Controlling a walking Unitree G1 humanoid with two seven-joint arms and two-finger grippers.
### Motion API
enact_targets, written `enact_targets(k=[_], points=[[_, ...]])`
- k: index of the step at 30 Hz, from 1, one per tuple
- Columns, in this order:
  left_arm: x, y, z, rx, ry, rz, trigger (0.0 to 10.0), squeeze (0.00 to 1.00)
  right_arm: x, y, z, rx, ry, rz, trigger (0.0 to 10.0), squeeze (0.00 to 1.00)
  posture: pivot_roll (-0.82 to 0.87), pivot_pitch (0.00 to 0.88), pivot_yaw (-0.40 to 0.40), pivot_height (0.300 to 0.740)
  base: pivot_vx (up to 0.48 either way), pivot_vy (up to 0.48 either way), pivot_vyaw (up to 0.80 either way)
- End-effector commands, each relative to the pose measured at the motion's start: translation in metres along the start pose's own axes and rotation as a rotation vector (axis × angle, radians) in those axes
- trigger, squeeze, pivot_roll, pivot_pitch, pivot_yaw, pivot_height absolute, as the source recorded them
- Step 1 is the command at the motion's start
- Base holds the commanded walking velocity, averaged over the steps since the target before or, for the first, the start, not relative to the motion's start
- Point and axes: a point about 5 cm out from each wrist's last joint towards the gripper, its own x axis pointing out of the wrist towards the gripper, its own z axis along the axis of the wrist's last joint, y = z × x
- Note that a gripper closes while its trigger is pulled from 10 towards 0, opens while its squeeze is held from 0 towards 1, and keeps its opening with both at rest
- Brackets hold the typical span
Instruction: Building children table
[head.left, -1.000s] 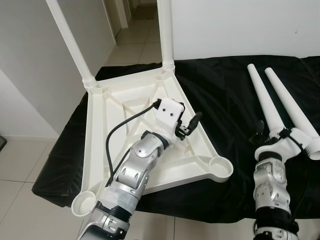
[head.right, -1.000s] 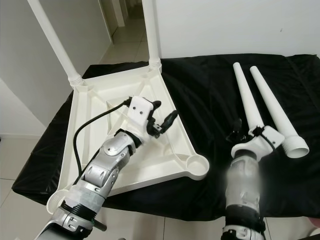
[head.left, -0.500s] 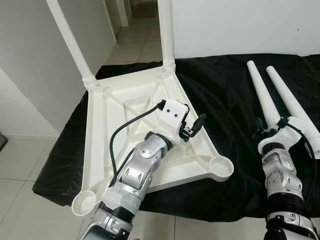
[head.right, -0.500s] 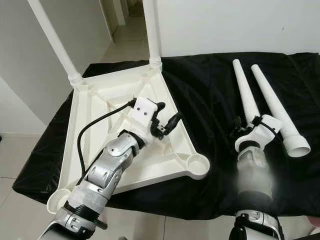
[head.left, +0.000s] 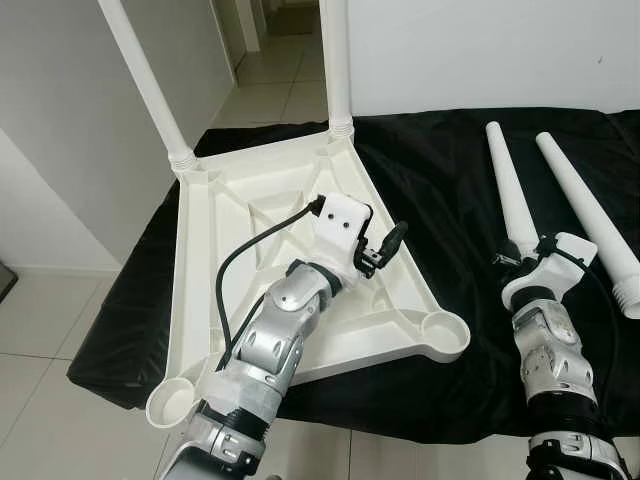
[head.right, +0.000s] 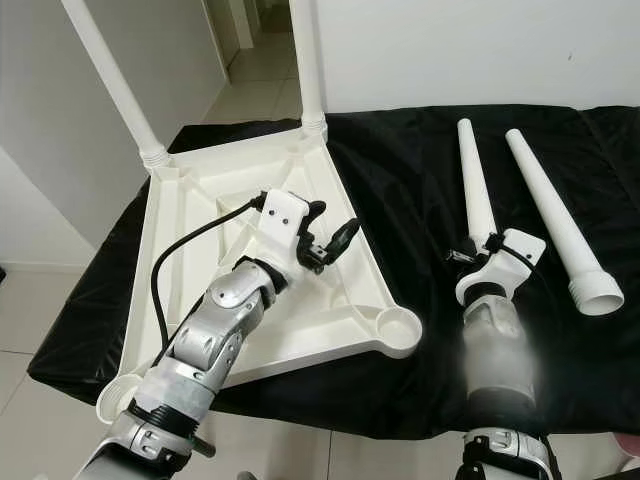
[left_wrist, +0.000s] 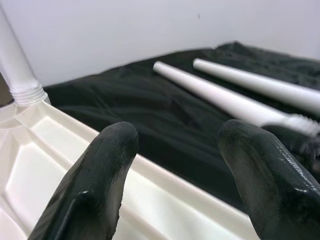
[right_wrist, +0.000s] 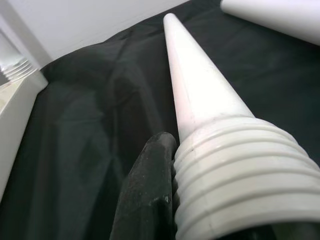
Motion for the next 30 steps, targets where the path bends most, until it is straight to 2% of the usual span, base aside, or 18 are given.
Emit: enact_targets(k=[1,2,3,4,5,6,7,8,12,13,14,16,18,21,23,25,29,30], points=[[-0.001,0.010,-0.004,-0.026,0.029,0.053,10.0,0.00,0.001,0.014,0.004,-0.012,-0.040,0.051,0.0,0.00,-0.14,0.061,0.135,0.740,0.000,0.000,0.00],[0.000,0.016,0.000,-0.073,0.024,0.049,10.0,0.00,0.001,0.022,0.010,-0.027,-0.087,0.067,4.7,0.00,-0.12,0.052,0.120,0.740,0.000,0.000,0.00],[0.001,0.022,0.005,-0.144,0.016,0.032,10.0,0.00,0.000,0.028,0.017,-0.026,-0.141,0.081,10.0,0.00,-0.12,0.051,0.113,0.740,0.000,0.000,0.00],[0.001,0.025,0.008,-0.203,0.007,0.001,10.0,0.00,-0.001,0.032,0.022,-0.013,-0.180,0.086,10.0,0.00,-0.12,0.051,0.113,0.740,0.000,0.000,0.00],[0.001,0.025,0.008,-0.203,0.007,0.001,10.0,0.00,-0.001,0.032,0.022,-0.013,-0.180,0.086,10.0,0.00,-0.12,0.051,0.113,0.740,0.000,0.000,0.00],[0.001,0.029,0.009,-0.260,0.010,-0.029,10.0,0.45,-0.003,0.037,0.028,-0.035,-0.227,0.096,10.0,0.00,-0.12,0.047,0.114,0.740,0.000,0.000,0.00],[0.001,0.029,0.009,-0.260,0.010,-0.029,10.0,0.45,-0.003,0.037,0.028,-0.035,-0.227,0.096,10.0,0.00,-0.12,0.047,0.114,0.740,0.000,0.000,0.00],[0.000,0.032,0.010,-0.297,0.012,-0.047,10.0,1.00,-0.004,0.040,0.032,-0.051,-0.255,0.105,10.0,0.00,-0.12,0.043,0.114,0.740,0.000,0.000,0.00],[0.000,0.040,0.016,-0.340,0.014,-0.080,10.0,1.00,-0.005,0.047,0.039,-0.084,-0.308,0.100,10.0,0.00,-0.11,0.037,0.114,0.740,0.000,0.000,0.00],[0.002,0.044,0.015,-0.381,0.059,-0.090,10.0,1.00,-0.006,0.051,0.043,-0.110,-0.338,0.099,10.0,0.00,-0.11,0.031,0.115,0.740,0.000,0.000,0.00],[0.003,0.046,0.016,-0.421,0.096,-0.105,10.0,0.00,-0.008,0.057,0.045,-0.139,-0.362,0.110,10.0,0.00,-0.11,0.028,0.117,0.740,0.000,0.000,0.00],[0.003,0.046,0.016,-0.421,0.096,-0.105,10.0,0.00,-0.008,0.057,0.045,-0.139,-0.362,0.110,10.0,0.00,-0.11,0.028,0.117,0.740,0.000,0.000,0.00],[0.006,0.049,0.022,-0.530,0.136,-0.163,10.0,0.00,-0.013,0.068,0.046,-0.204,-0.405,0.141,10.0,0.00,-0.11,0.027,0.120,0.740,0.000,0.000,0.00],[0.008,0.050,0.028,-0.566,0.129,-0.190,10.0,0.00,-0.016,0.072,0.047,-0.228,-0.422,0.152,10.0,0.00,-0.11,0.026,0.119,0.740,0.000,0.000,0.00],[0.010,0.051,0.036,-0.633,0.127,-0.242,10.0,0.00,-0.023,0.082,0.050,-0.255,-0.462,0.178,10.0,0.00,-0.11,0.023,0.122,0.740,0.000,0.000,0.00],[0.010,0.051,0.036,-0.633,0.127,-0.242,10.0,0.00,-0.023,0.082,0.050,-0.255,-0.462,0.178,10.0,0.00,-0.11,0.023,0.122,0.740,0.000,0.000,0.00],[0.011,0.048,0.052,-0.773,0.116,-0.371,10.0,0.00,-0.044,0.114,0.049,-0.331,-0.541,0.309,10.0,0.00,-0.13,0.010,0.126,0.740,0.000,0.000,0.00],[0.011,0.048,0.052,-0.773,0.116,-0.371,10.0,0.00,-0.044,0.114,0.049,-0.331,-0.541,0.309,10.0,0.00,-0.13,0.010,0.126,0.740,0.000,0.000,0.00]])
